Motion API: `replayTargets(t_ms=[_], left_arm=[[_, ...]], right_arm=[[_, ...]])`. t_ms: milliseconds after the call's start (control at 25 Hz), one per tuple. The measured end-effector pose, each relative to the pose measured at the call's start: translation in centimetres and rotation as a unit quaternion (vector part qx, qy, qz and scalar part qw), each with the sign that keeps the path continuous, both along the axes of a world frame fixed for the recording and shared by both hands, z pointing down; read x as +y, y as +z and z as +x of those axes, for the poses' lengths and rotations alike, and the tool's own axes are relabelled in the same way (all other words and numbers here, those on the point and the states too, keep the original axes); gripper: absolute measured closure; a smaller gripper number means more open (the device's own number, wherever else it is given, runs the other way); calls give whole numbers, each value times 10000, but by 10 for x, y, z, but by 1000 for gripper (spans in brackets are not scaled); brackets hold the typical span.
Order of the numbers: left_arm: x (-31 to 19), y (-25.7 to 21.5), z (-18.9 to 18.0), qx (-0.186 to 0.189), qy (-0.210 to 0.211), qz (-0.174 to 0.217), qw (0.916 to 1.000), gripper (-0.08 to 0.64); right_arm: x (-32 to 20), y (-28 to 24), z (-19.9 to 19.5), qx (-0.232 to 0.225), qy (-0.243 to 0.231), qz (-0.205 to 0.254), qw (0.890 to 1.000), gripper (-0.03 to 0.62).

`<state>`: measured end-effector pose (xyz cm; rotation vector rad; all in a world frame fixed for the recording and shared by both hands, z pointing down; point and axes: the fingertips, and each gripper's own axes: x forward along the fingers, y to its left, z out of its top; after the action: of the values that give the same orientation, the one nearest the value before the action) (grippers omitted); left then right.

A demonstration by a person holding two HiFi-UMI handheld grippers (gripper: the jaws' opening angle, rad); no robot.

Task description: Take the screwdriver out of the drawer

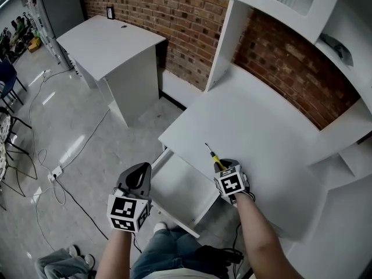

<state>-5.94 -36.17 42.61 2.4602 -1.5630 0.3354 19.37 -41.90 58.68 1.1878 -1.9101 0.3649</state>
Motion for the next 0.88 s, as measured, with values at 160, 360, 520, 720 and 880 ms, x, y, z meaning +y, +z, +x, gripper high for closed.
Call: replayTargets(t_ms=[160, 360, 520, 720, 880], left_arm=[[-4, 0, -2, 25, -43, 30, 10000, 548], [-8, -7, 5, 101, 24, 91, 9999, 548], [-12, -18, 10, 208, 81, 216, 9995, 548], [-11, -41, 19, 331, 221, 481, 9980, 548], [-5, -66, 29, 381, 399, 761, 9956, 548]], right_arm=[[-7, 1, -1, 83, 16, -33, 10000, 503], [-8, -28, 1, -111, 153, 372, 9991, 466], [0, -84, -3, -426, 351, 970, 9938, 474], [28, -159, -9, -687, 404, 1790, 9806, 579], [57, -212, -15, -999, 422, 2288, 9674, 581]])
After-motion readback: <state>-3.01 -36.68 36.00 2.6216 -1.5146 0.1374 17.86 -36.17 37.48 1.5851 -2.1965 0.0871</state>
